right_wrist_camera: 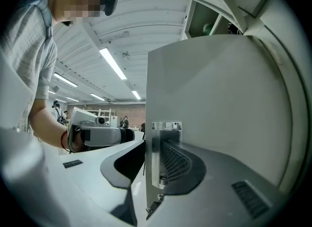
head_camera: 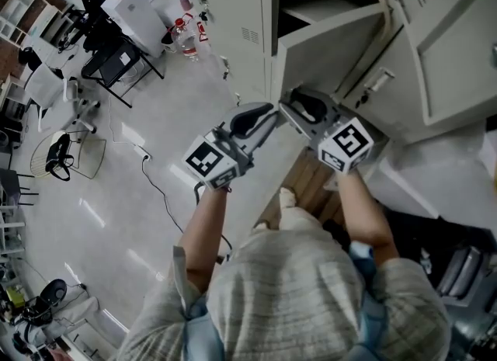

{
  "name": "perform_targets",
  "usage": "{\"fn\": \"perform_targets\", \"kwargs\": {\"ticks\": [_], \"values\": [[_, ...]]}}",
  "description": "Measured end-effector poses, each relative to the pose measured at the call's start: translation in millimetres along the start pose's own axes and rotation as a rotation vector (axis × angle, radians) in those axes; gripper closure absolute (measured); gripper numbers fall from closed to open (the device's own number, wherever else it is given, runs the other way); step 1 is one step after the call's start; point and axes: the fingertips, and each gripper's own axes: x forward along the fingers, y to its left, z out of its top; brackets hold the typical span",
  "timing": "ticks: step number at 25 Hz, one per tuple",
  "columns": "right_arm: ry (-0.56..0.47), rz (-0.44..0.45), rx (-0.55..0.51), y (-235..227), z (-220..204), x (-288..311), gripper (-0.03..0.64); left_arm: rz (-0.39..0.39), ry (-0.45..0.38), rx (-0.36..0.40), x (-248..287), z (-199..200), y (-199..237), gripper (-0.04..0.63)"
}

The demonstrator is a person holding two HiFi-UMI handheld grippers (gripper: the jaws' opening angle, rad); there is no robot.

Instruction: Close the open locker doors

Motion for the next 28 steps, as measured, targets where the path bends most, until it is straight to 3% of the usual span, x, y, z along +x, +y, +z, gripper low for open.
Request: {"fn": "perform_targets", "kwargs": {"ticks": [13, 21, 28], "values": [[-0.055, 0.004, 0.023, -36, -2, 35, 0.543, 0.078, 0.078, 0.0, 9, -27, 44, 0.527], [-0.033, -0.002, 0.01, -55, -10, 58, 0.543, 0.103, 0.086, 0.01, 19, -27, 66, 0.527], [-0.017, -0.06, 0.01, -84, -11, 68, 0.543, 0.109, 0.07, 0.001, 26, -23, 83, 0.526]]}}
